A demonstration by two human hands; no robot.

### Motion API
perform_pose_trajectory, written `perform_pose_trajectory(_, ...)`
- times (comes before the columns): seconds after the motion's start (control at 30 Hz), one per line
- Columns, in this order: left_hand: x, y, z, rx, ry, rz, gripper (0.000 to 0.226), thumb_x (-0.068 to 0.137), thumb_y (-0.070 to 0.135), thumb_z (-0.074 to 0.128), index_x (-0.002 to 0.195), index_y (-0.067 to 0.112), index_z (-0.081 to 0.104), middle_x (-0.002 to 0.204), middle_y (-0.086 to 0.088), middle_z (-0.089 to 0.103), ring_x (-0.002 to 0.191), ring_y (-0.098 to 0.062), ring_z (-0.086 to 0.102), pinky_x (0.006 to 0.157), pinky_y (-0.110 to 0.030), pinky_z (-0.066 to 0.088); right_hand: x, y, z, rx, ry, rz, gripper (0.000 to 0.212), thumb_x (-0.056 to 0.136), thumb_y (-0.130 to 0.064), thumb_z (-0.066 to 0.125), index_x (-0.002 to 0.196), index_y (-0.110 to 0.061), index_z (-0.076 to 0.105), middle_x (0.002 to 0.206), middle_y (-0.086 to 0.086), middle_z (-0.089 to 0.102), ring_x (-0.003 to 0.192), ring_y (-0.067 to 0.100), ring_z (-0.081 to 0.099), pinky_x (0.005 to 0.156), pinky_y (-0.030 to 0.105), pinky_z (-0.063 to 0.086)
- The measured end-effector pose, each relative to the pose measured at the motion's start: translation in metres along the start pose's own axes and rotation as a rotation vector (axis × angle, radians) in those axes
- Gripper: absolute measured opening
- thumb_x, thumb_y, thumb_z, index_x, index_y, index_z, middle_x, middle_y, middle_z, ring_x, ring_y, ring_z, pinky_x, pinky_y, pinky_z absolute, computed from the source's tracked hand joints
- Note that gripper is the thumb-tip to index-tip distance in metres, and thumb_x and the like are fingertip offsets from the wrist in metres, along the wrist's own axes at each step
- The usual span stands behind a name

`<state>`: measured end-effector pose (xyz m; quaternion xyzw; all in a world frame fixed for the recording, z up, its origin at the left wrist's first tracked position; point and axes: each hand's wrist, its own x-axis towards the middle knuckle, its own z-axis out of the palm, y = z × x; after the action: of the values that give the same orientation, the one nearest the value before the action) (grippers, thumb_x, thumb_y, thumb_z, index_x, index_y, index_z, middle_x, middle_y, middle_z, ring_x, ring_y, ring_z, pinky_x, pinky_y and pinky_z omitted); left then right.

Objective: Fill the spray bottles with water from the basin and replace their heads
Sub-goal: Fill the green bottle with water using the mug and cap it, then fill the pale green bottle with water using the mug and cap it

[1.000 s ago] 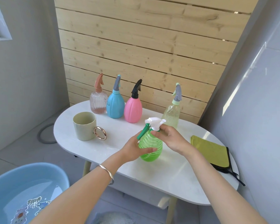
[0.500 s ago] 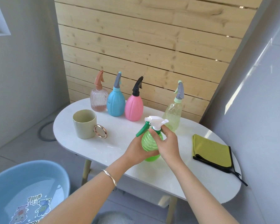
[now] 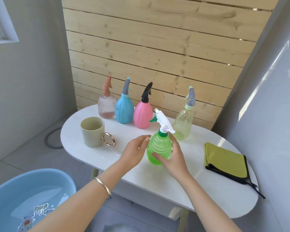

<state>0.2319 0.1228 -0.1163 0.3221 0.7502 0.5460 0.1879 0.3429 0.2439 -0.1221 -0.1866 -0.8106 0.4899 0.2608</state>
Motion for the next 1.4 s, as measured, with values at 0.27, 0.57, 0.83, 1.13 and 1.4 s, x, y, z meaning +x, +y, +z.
perform_pose_trajectory(0.27, 0.037, -0.002, -0.014, 0.150, 0.029, -0.065, 0.048, 0.103, 0.016, 0.036, 0.151, 0.017, 0.027, 0.147, -0.006, 0.040, 0.135, -0.022, 0.040, 0.105, -0.025, 0.033, 0.034, 0.000, 0.023, 0.048, 0.241, 0.145, 0.067, 0.064, -0.032, 0.086, 0.115, -0.036, 0.042, 0.112, -0.009, 0.061, 0.102, 0.011, 0.058, 0.087, 0.027, 0.046)
perform_pose_trajectory(0.57, 0.096, -0.010, -0.022, 0.759, 0.038, 0.174, 0.071, 0.099, 0.013, 0.037, 0.153, 0.016, -0.009, 0.162, 0.003, -0.009, 0.150, -0.021, -0.007, 0.121, -0.037, 0.004, 0.136, -0.002, 0.041, -0.014, 0.498, 0.156, 0.069, 0.066, -0.036, 0.084, 0.120, -0.012, 0.047, 0.114, 0.003, 0.057, 0.105, 0.022, 0.056, 0.083, 0.029, 0.042)
perform_pose_trajectory(0.83, 0.109, -0.017, -0.005, 0.916, 0.048, 0.167, 0.072, 0.101, 0.019, 0.032, 0.149, 0.013, -0.020, 0.160, -0.002, -0.020, 0.149, -0.023, -0.014, 0.120, -0.037, -0.001, 0.154, 0.018, 0.052, -0.054, 0.558, 0.159, 0.069, 0.067, -0.026, 0.084, 0.122, -0.008, 0.047, 0.109, 0.002, 0.052, 0.108, 0.026, 0.052, 0.081, 0.027, 0.039)
perform_pose_trajectory(1.13, 0.107, -0.019, -0.004, 0.825, 0.049, 0.210, 0.074, 0.099, 0.013, 0.034, 0.147, 0.012, -0.022, 0.159, -0.003, -0.022, 0.148, -0.024, -0.016, 0.120, -0.035, 0.000, 0.152, 0.026, 0.060, -0.080, 0.580, 0.249, 0.081, 0.065, -0.035, 0.085, 0.131, -0.014, 0.044, 0.125, 0.004, 0.054, 0.115, 0.024, 0.053, 0.079, 0.030, 0.043)
perform_pose_trajectory(1.4, 0.102, -0.018, -0.001, 0.670, 0.097, 0.302, 0.068, 0.100, 0.014, 0.037, 0.152, 0.016, -0.006, 0.161, 0.004, -0.009, 0.150, -0.016, -0.006, 0.119, -0.028, 0.001, 0.115, 0.009, 0.034, 0.021, 0.505, 0.026, 0.053, 0.086, -0.026, 0.067, 0.134, -0.015, 0.046, 0.133, -0.006, 0.052, 0.125, 0.012, 0.047, 0.102, 0.019, 0.034)
